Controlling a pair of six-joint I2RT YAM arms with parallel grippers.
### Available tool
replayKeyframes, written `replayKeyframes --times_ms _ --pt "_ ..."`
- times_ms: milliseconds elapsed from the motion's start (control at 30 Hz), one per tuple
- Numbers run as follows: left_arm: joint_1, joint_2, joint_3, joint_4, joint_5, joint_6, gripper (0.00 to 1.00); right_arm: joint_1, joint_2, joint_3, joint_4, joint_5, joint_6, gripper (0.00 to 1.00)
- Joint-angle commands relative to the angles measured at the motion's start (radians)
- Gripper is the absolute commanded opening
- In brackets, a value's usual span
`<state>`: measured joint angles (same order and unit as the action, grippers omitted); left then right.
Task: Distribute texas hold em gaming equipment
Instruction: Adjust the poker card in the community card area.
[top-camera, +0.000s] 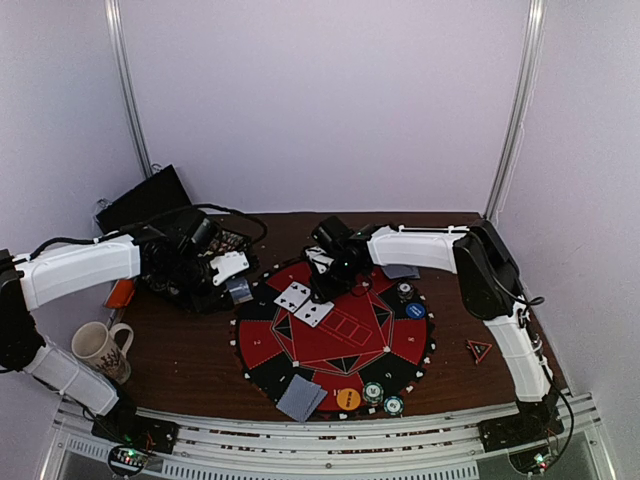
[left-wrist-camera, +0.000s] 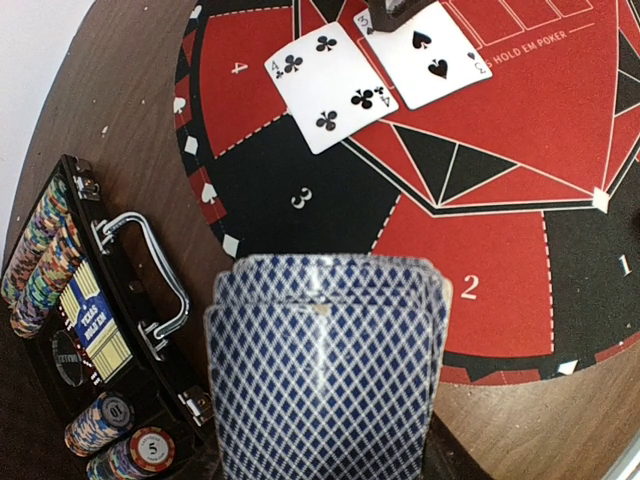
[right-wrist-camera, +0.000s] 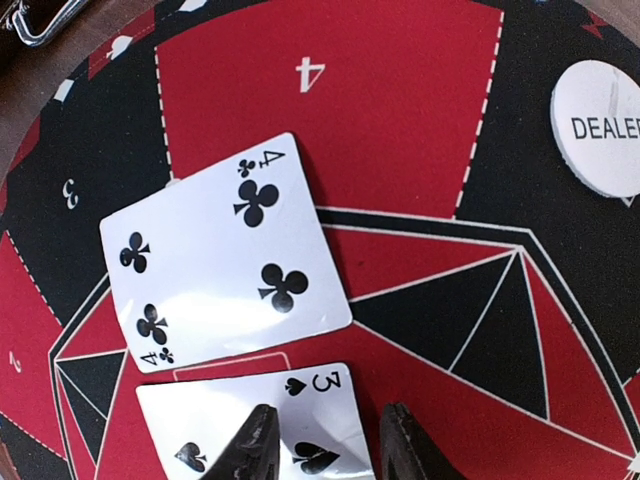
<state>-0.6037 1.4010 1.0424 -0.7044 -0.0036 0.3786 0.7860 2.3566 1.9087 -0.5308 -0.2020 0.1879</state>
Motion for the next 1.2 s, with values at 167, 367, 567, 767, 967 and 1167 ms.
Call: replayKeyframes --times_ms 167,367,567,767,967,1167 --pt "0.005 -0.028 -0.007 0.036 0.004 0.005 0.48 0.007 -0.156 -0.070 -0.050 0.049 -0.015 0.37" --pt "0.005 -0.026 -0.006 0.037 0.004 0.008 0.48 0.026 -0.226 -0.265 -0.020 0.041 0.048 0.35" --pt "0.004 -0.023 -0.002 0.037 0.004 0.008 0.48 0.049 -0.189 -0.281 -0.021 0.065 0.068 0.26" --pt "0.005 -0.033 -0.010 0.037 0.002 0.008 0.49 0.050 -0.140 -0.257 -0.008 0.075 0.101 0.20" --pt "0.005 -0.034 -0.011 0.037 0.002 0.008 0.49 0.051 -0.116 -0.227 0.003 0.074 0.111 0.18" --pt "0.004 -0.032 -0.013 0.039 0.002 0.009 0.49 0.050 -0.111 -0.226 0.007 0.072 0.117 0.18"
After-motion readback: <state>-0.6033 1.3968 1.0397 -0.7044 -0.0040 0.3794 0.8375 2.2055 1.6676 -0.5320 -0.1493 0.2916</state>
